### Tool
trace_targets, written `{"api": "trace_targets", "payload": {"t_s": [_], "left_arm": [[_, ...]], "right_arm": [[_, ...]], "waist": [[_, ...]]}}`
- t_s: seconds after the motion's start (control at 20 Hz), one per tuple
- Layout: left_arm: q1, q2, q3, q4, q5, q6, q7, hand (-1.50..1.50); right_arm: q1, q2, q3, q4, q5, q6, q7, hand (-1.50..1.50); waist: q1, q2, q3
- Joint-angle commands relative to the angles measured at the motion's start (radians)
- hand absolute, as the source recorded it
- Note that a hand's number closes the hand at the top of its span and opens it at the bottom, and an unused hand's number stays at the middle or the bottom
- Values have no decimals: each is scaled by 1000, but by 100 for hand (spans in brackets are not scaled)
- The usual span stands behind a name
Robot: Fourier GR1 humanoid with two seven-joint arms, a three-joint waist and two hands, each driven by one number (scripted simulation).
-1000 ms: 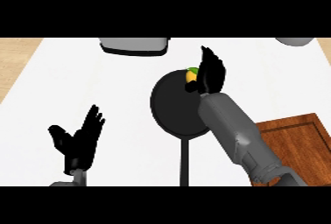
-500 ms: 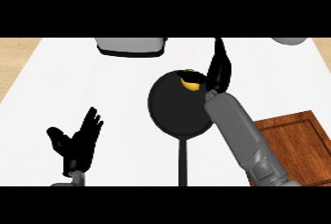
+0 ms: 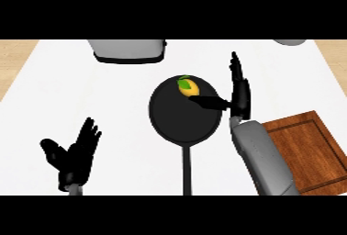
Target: Pick the lemon from the cutting board and place it in the pan
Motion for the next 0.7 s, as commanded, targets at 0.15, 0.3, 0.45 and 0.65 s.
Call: {"api": "trace_targets", "payload": {"t_s": [0.15, 0.3, 0.45, 0.65], "left_arm": [[24, -22, -37, -124, -29, 61, 101, 0], [-21, 7, 37, -12, -2, 14, 22, 0], [-18, -11, 12, -60, -19, 19, 71, 0], [10, -49, -4, -25, -38, 20, 9, 0]], "right_arm": [[279, 0, 153, -285, -4, 58, 7, -150], [437, -1, 208, -495, 65, 53, 66, -150], [432, 0, 213, -473, 81, 17, 84, -150], [522, 0, 288, -574, 131, -46, 131, -150]], "waist": [[-11, -6, -1], [-19, -6, -2], [-9, -3, -2], [-9, -3, -2]]}}
